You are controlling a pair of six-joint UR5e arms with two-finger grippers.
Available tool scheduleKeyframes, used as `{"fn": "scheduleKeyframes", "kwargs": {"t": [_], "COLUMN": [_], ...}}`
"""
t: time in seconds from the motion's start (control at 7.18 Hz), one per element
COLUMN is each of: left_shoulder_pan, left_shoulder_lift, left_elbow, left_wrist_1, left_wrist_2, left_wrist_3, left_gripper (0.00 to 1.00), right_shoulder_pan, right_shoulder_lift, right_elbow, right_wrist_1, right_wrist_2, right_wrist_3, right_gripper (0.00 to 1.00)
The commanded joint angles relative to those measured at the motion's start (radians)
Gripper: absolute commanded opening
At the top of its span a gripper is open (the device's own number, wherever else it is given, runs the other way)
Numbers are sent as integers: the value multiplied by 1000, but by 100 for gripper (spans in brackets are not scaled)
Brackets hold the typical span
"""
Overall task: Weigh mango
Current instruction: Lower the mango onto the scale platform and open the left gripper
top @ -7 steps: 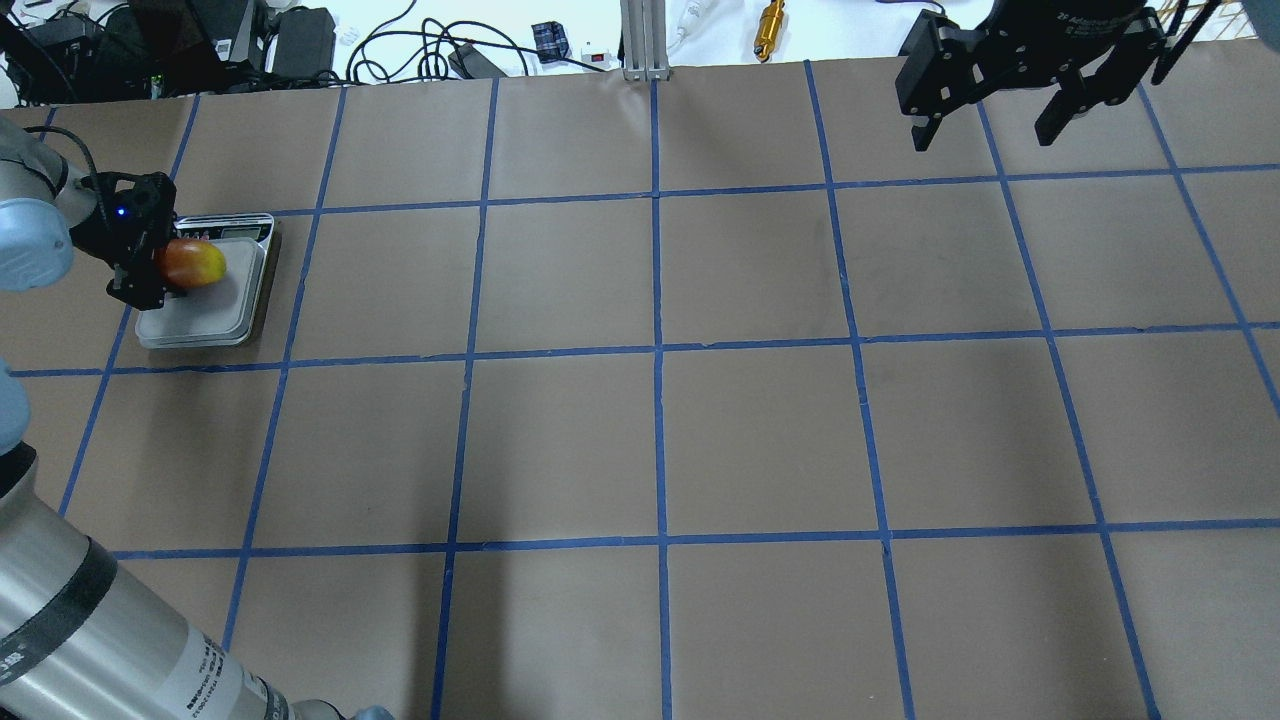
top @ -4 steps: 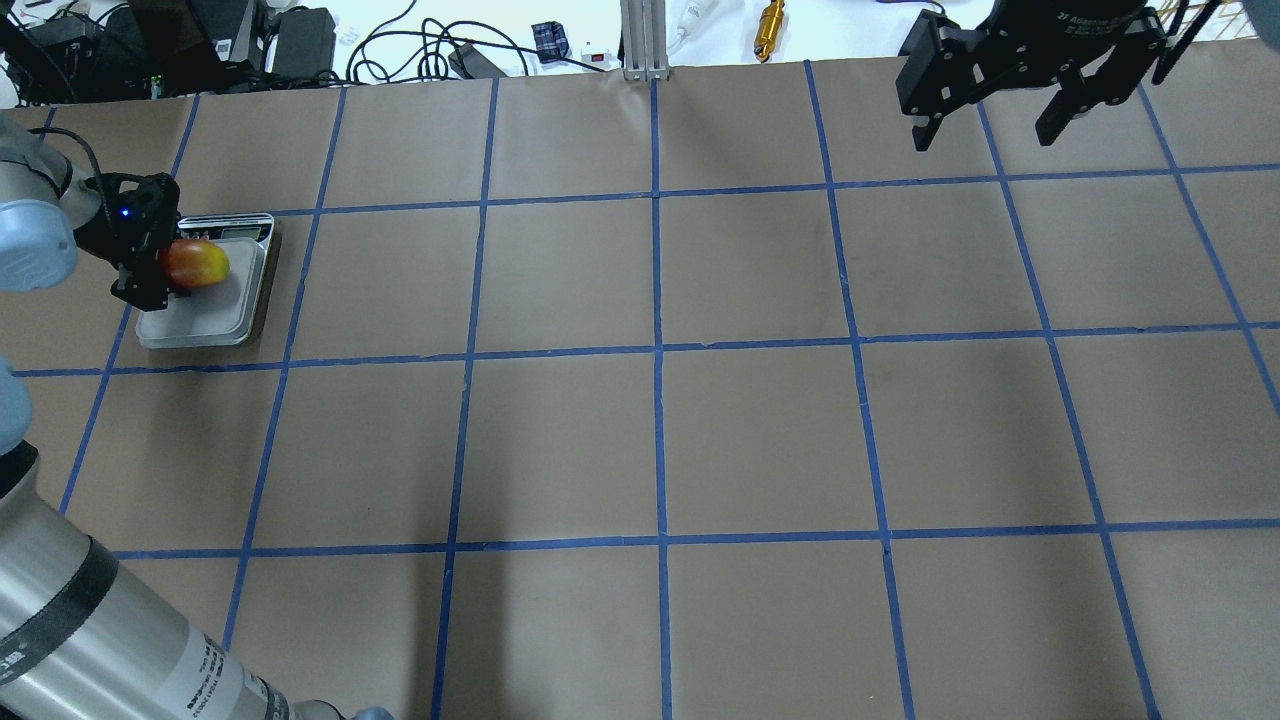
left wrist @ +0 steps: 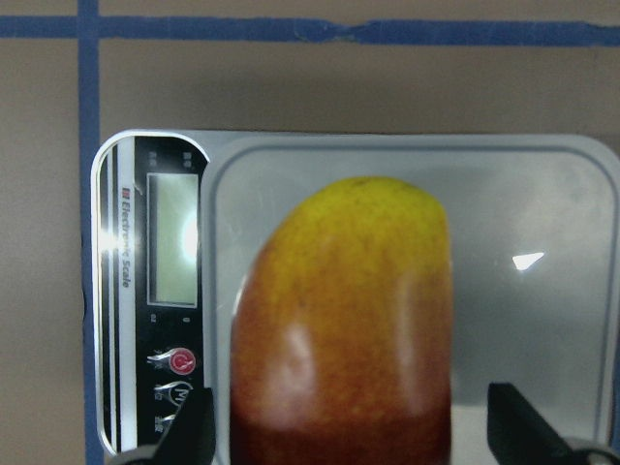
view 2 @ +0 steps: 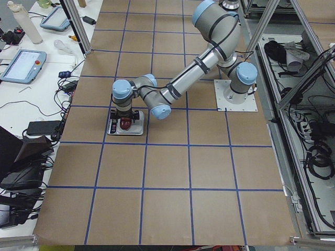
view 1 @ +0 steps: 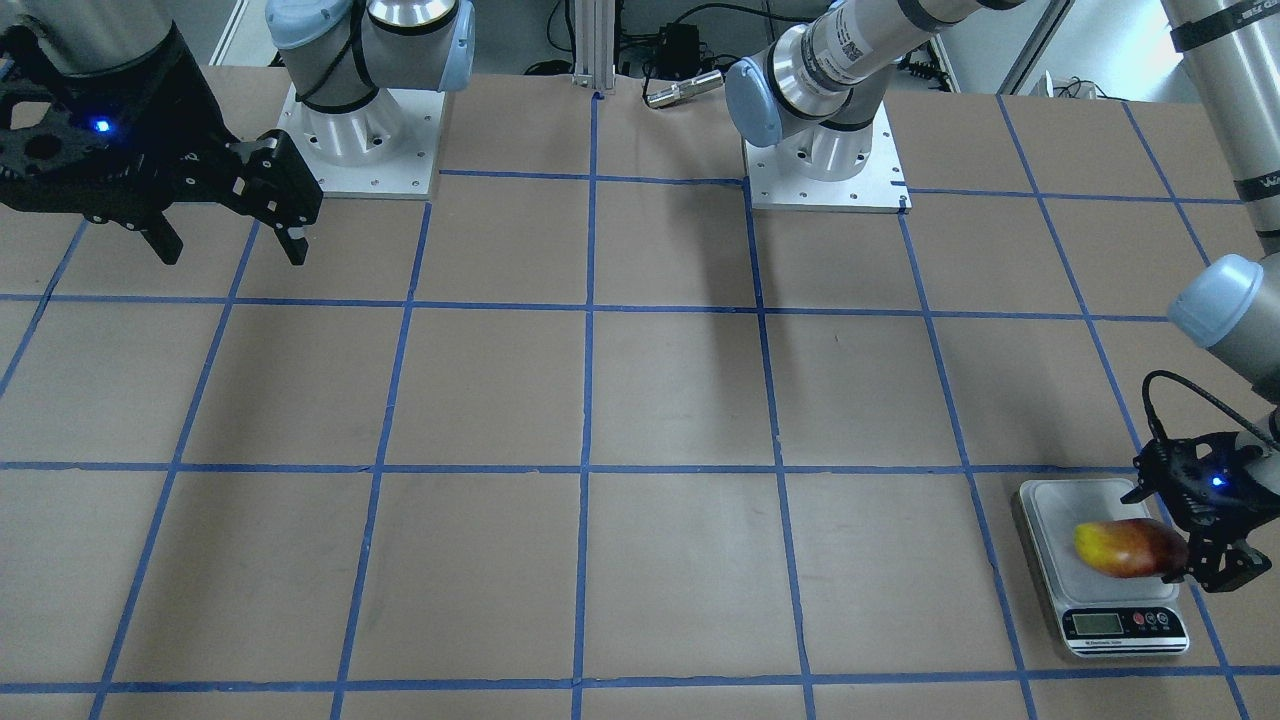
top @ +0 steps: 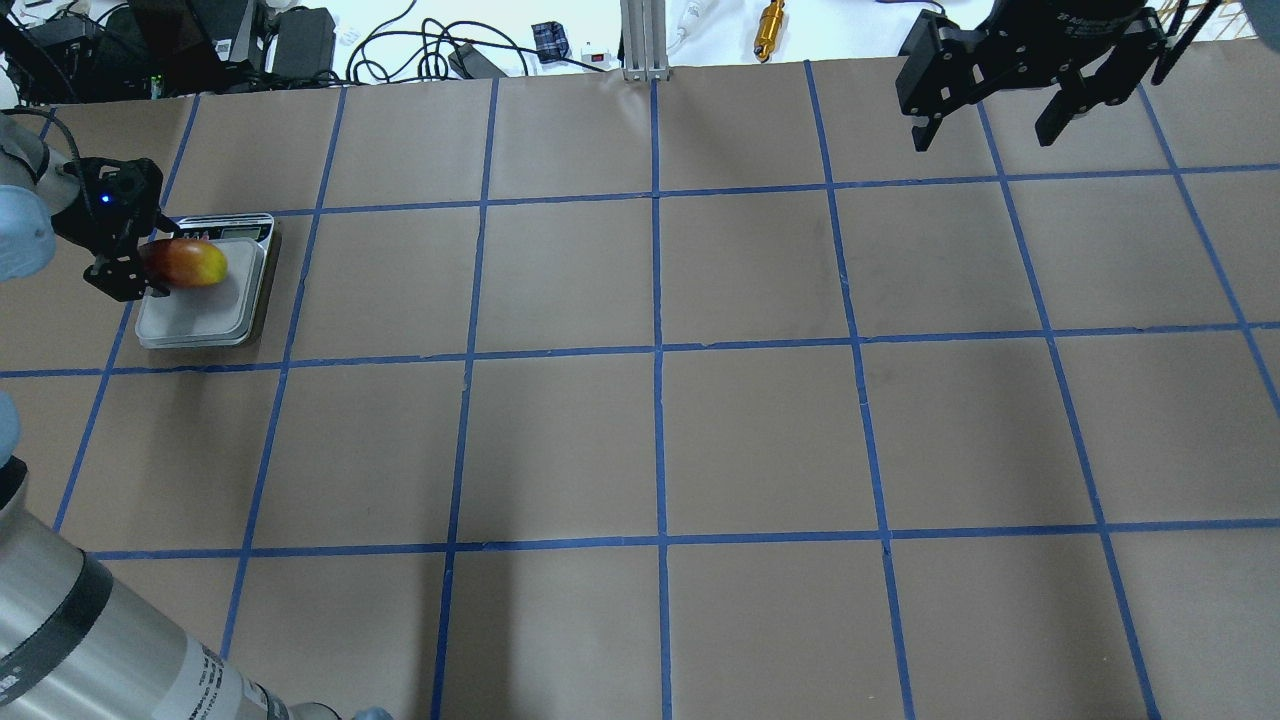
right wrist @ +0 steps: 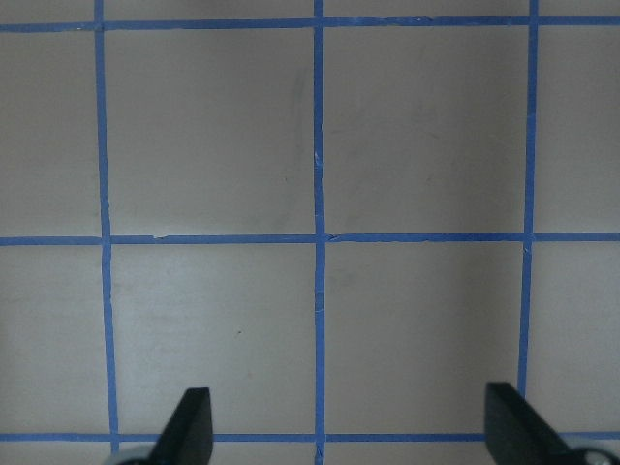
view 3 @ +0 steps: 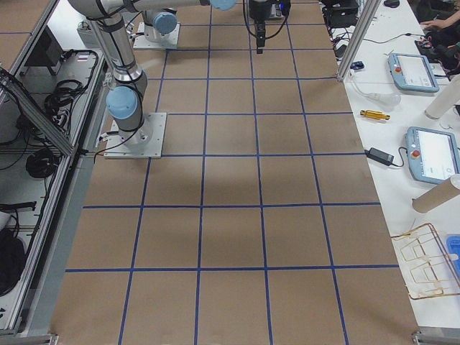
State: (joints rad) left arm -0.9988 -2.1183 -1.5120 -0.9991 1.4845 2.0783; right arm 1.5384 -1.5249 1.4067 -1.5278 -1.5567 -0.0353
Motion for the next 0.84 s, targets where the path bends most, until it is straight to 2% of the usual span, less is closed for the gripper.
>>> {"fn": "scheduleKeyframes", "kwargs": {"t": [0.0,0.14,0.28,0.7], "left_shoulder_pan": [8,8,8,8], "left_shoulder_lift": [114,191,265,502], "left_elbow": [7,12,9,9], "left_wrist_1": [-160,-247,-312,-559], "left_wrist_2": [19,90,112,131], "left_wrist_3": [-3,-61,-177,-312], "left_gripper": [100,100,100,100], "right_shoulder_pan": [0,0,0,0], "right_shoulder_lift": [0,0,0,-1], "right_elbow": [0,0,0,0], "right_wrist_1": [0,0,0,0], "right_wrist_2": [0,1,0,0], "right_wrist_3": [0,0,0,0], "right_gripper": [100,100,100,100]}}
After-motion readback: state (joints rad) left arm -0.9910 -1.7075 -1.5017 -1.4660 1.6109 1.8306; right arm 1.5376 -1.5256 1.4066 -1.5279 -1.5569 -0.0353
